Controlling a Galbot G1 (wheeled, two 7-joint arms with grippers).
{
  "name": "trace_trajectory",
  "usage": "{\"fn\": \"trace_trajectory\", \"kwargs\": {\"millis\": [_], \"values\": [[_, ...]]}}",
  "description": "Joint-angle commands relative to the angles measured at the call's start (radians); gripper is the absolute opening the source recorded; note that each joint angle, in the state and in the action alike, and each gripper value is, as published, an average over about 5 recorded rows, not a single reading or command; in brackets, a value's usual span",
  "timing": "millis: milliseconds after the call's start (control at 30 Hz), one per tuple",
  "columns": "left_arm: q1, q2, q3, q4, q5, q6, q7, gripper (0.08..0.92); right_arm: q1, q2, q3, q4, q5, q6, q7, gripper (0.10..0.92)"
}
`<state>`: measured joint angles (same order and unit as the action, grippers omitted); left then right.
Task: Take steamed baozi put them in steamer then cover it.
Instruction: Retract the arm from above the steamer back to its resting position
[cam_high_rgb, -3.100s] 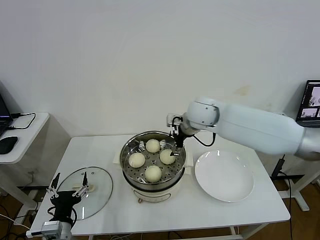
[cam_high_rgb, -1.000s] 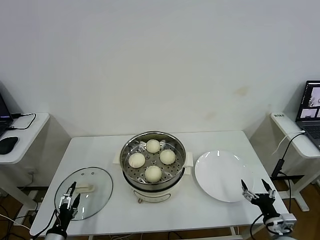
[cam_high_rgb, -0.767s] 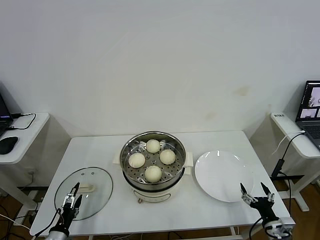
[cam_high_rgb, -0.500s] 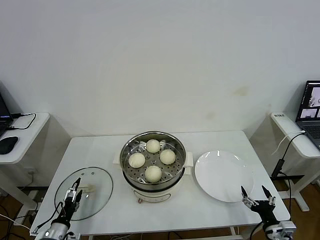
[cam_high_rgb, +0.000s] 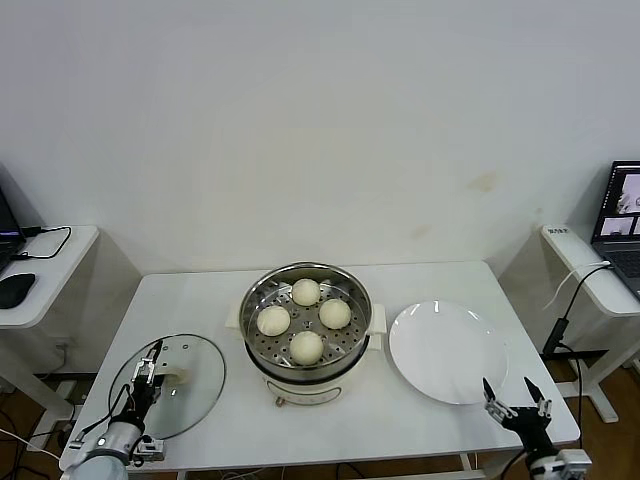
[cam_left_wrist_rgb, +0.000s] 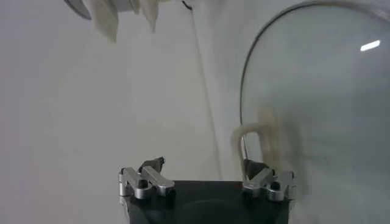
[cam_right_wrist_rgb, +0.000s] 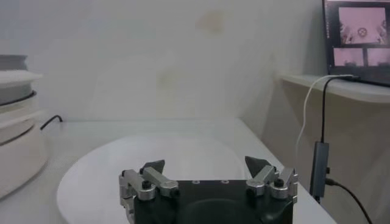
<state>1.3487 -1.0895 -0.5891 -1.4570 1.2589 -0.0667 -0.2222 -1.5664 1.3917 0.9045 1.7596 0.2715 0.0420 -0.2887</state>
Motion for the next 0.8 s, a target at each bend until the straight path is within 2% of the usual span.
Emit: {"fn": "trace_trajectory", "kwargs": {"millis": [33,467,667,800], "values": [[-0.042,0.001,0.010,0.071,-0.037,-0.007,-0.001,0.714,-0.003,0.002,-0.002,-0.003,-0.004,0.001,-0.001,0.823],[-0.031,-0.005,-0.014,0.060,-0.070,-0.045,-0.041,0.333,-0.006,-0.001,-0.012,0.000,-0.011,0.005,-0.003,0.823],[0.031,-0.002,-0.061,-0.054,-0.088,-0.042,-0.050,0.171,-0.011,-0.009,-0.017,0.006,-0.020,0.008,-0.004,0.823],[0.101,0.001,-0.113,-0.168,-0.103,-0.007,-0.040,0.139,-0.011,-0.011,-0.024,0.012,-0.026,0.011,-0.005,0.823]]}}
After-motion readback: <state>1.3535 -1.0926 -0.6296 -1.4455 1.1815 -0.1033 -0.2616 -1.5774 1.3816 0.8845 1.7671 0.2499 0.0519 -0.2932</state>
